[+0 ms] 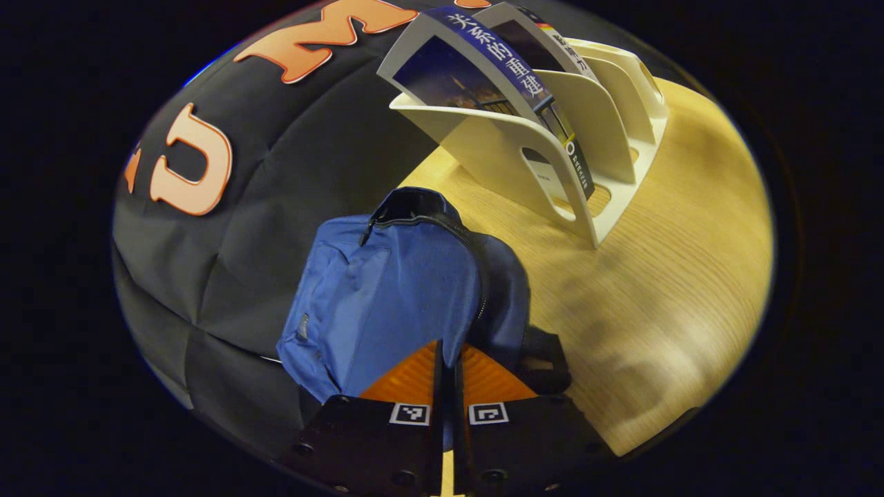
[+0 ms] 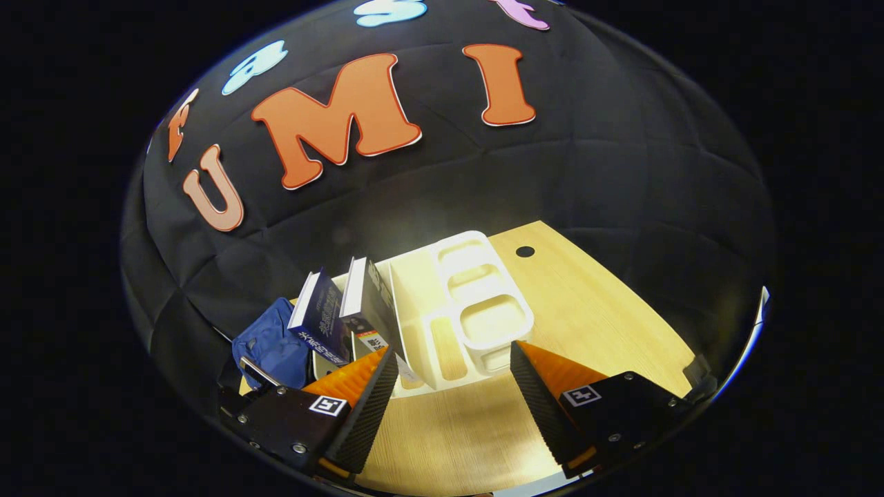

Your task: Open the schoolbag, grab two books from the bookshelf and put them into the schoolbag.

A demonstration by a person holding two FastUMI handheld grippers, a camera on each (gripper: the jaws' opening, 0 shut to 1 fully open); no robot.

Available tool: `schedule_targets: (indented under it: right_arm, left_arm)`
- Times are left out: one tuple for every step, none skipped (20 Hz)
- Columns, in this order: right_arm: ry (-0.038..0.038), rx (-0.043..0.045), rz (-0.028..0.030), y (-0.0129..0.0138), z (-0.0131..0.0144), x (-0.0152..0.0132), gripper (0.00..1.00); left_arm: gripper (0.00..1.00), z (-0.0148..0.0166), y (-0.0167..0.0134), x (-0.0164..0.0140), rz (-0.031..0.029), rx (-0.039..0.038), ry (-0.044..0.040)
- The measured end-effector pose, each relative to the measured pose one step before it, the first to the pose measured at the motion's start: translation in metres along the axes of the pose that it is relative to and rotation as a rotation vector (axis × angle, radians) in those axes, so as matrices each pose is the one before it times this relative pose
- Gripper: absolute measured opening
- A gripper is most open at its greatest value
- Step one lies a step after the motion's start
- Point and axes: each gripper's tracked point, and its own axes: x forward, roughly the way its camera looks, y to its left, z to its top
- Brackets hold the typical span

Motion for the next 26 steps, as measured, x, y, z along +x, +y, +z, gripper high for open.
schedule_targets:
  right_arm:
    - [0.00015,0.00256,0.00593,0.00099,0.0006,-0.00001,0.97]
    - [0.00051,0.00191,0.00617,0.00088,0.0007,0.00071,0.97]
    - [0.00225,0.0004,0.00502,-0.0011,0.00068,0.00109,0.97]
    - [0.01068,-0.00602,0.01836,0.00329,-0.00163,0.00036,0.97]
    - [0.01252,-0.00793,0.02131,0.0039,-0.0033,-0.00095,0.97]
    - [0.00512,-0.00555,0.00964,0.00216,-0.00063,0.001,0.97]
    - [0.00306,-0.00545,0.01109,0.00272,-0.00042,0.00047,0.98]
    - [0.00224,-0.00031,0.00673,0.00055,0.00025,-0.00024,0.97]
    - [0.00187,0.003,0.00772,0.00133,0.001,0.00144,0.97]
    - [0.00302,0.00475,0.01059,0.00109,0.00107,0.00044,0.98]
    - [0.00156,0.00425,0.00976,0.0001,0.00071,-0.00149,0.97]
    - [0.00243,0.00344,0.00786,-0.00027,0.0006,0.00093,0.97]
    - [0.00455,0.00357,0.00474,-0.00075,-0.00033,0.00032,0.97]
    - [0.00123,0.00142,0.00223,-0.00026,0.00162,0.00394,0.97]
    - [0.00087,-0.00033,0.00268,-0.00068,0.00186,0.00015,0.97]
    - [0.00072,-0.00036,0.00355,0.0008,0.00078,0.00146,0.97]
    - [0.00273,-0.00142,0.00458,0.00046,-0.0005,0.00181,0.97]
    - [0.0042,-0.00127,0.00042,0.00107,0.00046,0.00219,0.98]
    - [0.00648,-0.00365,-0.00022,0.00138,-0.00133,0.00181,0.98]
    - [0.01238,-0.00747,-0.00638,0.0028,-0.00281,0.00278,0.98]
    - [0.00702,-0.00976,-0.01297,0.00112,-0.00345,0.00159,0.97]
    - [0.00442,-0.00681,-0.01837,0.0023,-0.00206,0.00033,0.97]
    - [0.00243,-0.00051,-0.01519,0.00425,-0.00263,-0.0012,0.97]
    - [-0.0045,0.0096,-0.00996,0.00687,-0.00065,-0.00255,0.97]
    - [-0.00963,0.01579,-0.00412,0.00818,-0.00003,-0.00466,0.98]
    - [-0.00773,0.01551,0.00039,0.00944,0.00096,-0.0035,0.97]
  left_arm:
    - [0.05,-0.00054,0.00098,-0.00081,-0.02669,-0.01292,0.00662]
    - [0.02,0.00137,0.00006,-0.00057,-0.02964,-0.01394,0.00921]
    - [0.01,0.00167,0.00105,-0.00137,-0.02834,-0.01711,-0.00273]
    - [0.01,0.00231,0.00094,-0.00249,-0.02824,-0.01562,0.00685]
    - [0.01,0.00006,0.00143,-0.00417,-0.03555,-0.01023,0.01307]
    - [0.01,0.00203,-0.00001,-0.00389,-0.04032,-0.00695,0.01439]
    - [0.01,0.00173,0.00072,-0.0048,-0.04135,-0.00899,0.01957]
    - [0.01,0.00106,-0.00102,-0.0071,-0.04237,-0.00635,0.02308]
    - [0.01,0.00419,0.0014,-0.00886,-0.0358,-0.01114,0.01009]
    - [0.01,0.00498,0.00052,-0.00943,-0.03511,-0.0096,0.00131]
    - [0.01,0.0055,0.00214,-0.01136,-0.03312,-0.00398,0.00028]
    - [0.01,0.00524,0.00261,-0.01266,-0.02791,-0.00824,-0.00059]
    - [0.01,0.00538,0.00217,-0.01077,-0.02846,-0.012,0.00015]
    - [0.01,0.00557,0.00218,-0.00756,-0.02627,-0.01733,-0.0006]
    - [0.01,0.00432,0.00566,-0.00877,-0.01855,-0.02193,0.00275]
    - [0.01,0.00484,0.00744,-0.00788,-0.00498,-0.02425,-0.00285]
    - [0.01,0.00501,0.01142,-0.00724,0.01107,-0.01705,-0.00786]
    - [0.01,0.00804,0.01548,-0.00719,0.03174,-0.00074,-0.01306]
    - [0.01,0.00885,0.02134,-0.0077,0.05412,0.01175,-0.023]
    - [0.01,0.00831,0.01923,-0.00639,0.04435,0.01212,-0.01831]
    - [0.01,0.0065,0.01743,-0.00703,0.0175,0.00799,-0.01913]
    - [0.01,0.00649,0.00854,-0.00375,-0.00498,0.00375,-0.01814]
    - [0.01,0.00691,0.00904,-0.00535,-0.01106,0.00706,-0.02365]
    - [0.01,0.0088,0.01078,-0.00424,-0.01041,0.00766,-0.02049]
    - [0.01,0.00304,0.00701,0.00133,-0.01465,0.00852,-0.01317]
    - [0.01,0.00243,0.00646,0.00055,-0.01966,0.00261,-0.0084]
